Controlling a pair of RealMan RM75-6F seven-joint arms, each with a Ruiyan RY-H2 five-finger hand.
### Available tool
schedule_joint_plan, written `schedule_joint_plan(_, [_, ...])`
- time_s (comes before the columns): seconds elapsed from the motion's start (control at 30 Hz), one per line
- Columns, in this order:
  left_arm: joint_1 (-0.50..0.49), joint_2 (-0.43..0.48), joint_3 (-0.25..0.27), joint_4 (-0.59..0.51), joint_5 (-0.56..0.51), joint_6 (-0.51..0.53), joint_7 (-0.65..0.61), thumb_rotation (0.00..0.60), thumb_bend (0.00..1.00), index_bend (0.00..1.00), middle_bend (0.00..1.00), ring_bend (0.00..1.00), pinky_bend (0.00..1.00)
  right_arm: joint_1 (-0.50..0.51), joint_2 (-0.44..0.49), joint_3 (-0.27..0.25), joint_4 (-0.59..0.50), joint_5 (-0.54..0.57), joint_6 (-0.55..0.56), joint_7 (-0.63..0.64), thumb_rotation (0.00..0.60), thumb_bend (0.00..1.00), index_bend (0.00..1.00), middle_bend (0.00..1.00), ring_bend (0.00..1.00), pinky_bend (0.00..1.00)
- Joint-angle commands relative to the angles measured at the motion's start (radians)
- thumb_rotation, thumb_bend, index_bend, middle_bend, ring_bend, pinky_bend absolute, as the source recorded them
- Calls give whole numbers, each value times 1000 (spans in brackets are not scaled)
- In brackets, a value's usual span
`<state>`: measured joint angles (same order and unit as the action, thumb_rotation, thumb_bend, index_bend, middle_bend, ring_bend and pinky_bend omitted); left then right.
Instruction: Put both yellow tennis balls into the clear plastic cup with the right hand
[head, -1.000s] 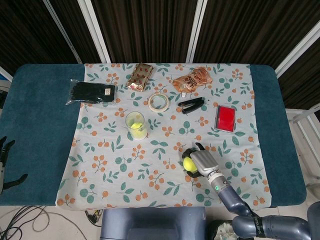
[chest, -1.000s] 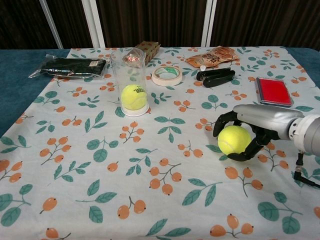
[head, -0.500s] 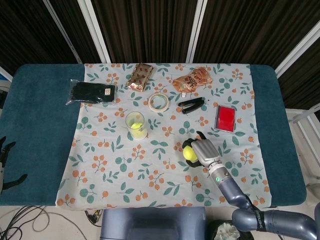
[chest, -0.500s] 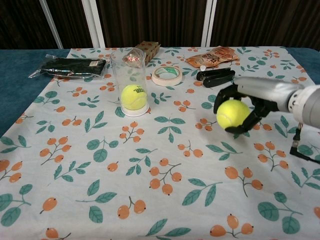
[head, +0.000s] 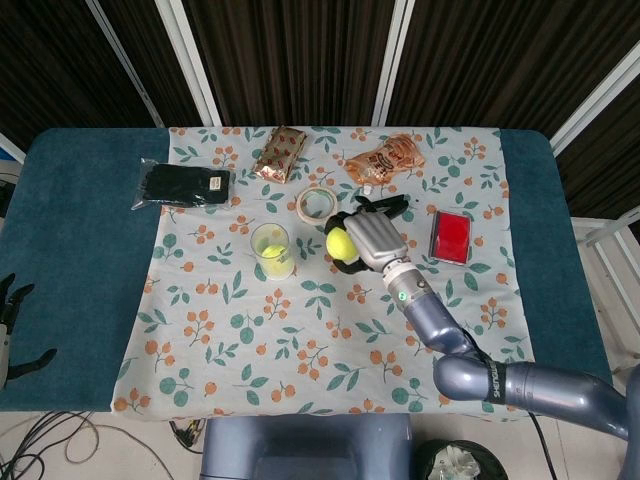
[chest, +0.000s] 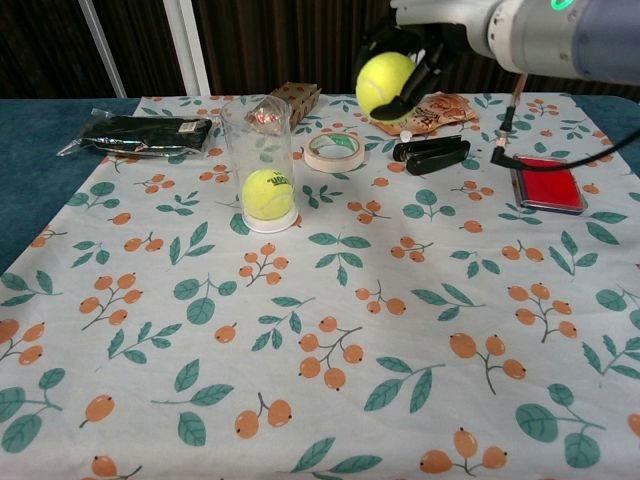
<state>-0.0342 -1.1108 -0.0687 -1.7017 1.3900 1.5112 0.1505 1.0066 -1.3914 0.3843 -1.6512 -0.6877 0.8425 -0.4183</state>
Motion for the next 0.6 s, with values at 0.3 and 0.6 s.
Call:
schedule_joint_plan(0.3, [-1,7,-3,3,-5,-5,-19,600,0,158,0,0,0,213,-129,58,107,240,84,-162,600,511,438,339,488,0])
schedule_joint_plan(0.6, [-1,14,-6,5,-10,-9,-39,600,0,157,0,0,0,305,-224,82,162,328,130,-196,600,510,438,321,460,0])
